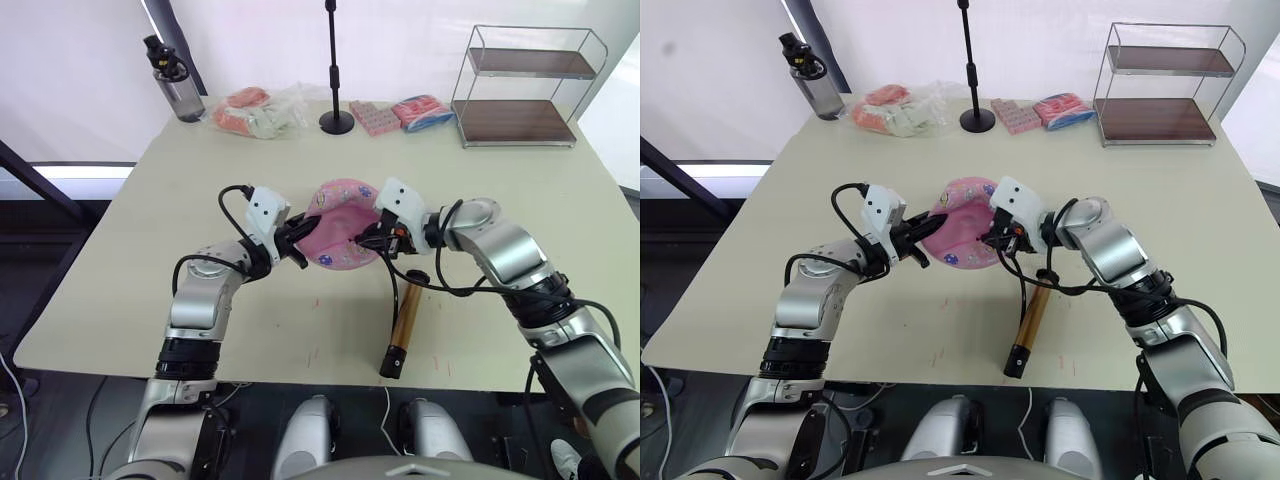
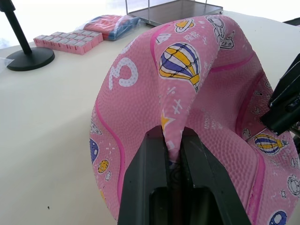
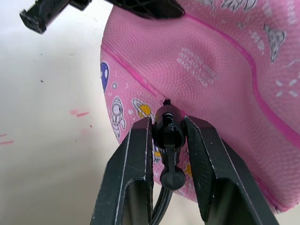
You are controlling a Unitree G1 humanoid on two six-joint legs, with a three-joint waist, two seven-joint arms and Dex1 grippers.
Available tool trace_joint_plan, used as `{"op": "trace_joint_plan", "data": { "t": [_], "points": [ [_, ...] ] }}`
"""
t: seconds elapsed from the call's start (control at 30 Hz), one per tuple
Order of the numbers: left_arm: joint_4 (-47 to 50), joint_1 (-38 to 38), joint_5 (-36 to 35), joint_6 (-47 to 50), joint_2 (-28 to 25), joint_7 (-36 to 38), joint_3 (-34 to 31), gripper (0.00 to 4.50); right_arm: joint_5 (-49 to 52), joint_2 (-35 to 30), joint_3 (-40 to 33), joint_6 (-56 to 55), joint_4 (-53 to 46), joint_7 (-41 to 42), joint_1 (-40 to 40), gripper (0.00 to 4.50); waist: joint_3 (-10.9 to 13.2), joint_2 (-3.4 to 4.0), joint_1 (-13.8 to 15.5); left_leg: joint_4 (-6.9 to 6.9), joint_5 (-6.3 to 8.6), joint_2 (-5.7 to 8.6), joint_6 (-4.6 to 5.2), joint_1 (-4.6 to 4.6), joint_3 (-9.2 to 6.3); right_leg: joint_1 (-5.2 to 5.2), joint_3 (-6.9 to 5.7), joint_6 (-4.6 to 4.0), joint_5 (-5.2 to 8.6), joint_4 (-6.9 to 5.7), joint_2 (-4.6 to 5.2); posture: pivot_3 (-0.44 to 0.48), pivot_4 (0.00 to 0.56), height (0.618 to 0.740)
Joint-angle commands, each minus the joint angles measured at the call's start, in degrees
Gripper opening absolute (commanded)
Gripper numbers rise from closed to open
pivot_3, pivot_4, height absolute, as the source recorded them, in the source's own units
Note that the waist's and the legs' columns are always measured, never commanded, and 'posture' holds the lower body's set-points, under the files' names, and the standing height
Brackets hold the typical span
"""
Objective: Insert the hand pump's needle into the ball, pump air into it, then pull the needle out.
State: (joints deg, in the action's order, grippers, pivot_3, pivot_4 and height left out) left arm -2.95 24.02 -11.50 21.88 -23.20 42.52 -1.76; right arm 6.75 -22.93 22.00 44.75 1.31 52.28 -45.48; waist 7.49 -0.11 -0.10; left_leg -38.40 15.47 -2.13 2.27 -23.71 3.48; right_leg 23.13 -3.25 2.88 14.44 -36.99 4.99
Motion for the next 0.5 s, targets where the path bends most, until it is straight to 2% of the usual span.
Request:
{"op": "trace_joint_plan", "data": {
  "t": [0.03,0.1,0.5],
  "points": [
    [-2.0,-2.5,0.6,2.2,0.5,0.9,4.0,0.00,0.0,-0.1,0.0,1.0,-0.2,-0.1,-1.2,0.59,0.0,0.00,0.0,0.00,0.00,0.00,0.00,0.00,0.00,0.00,0.00,0.00,0.00,-0.01,0.00,0.000,0.150,0.736],
    [-2.0,-2.7,0.5,2.2,0.5,1.0,4.1,0.00,0.0,0.0,0.0,1.2,-0.5,-0.3,-1.1,0.39,0.0,0.00,0.0,-0.01,0.00,0.00,0.00,0.01,0.00,-0.01,0.00,0.00,0.00,-0.02,0.00,0.000,0.150,0.736],
    [-2.0,-2.8,0.3,2.3,0.7,0.9,4.1,0.00,-1.4,0.9,3.2,1.7,0.5,0.1,-2.8,0.39,0.0,0.00,-0.1,-0.05,0.00,0.01,0.00,0.06,-0.01,-0.04,0.01,0.00,0.00,-0.11,-0.01,0.000,0.150,0.736]
  ]
}}
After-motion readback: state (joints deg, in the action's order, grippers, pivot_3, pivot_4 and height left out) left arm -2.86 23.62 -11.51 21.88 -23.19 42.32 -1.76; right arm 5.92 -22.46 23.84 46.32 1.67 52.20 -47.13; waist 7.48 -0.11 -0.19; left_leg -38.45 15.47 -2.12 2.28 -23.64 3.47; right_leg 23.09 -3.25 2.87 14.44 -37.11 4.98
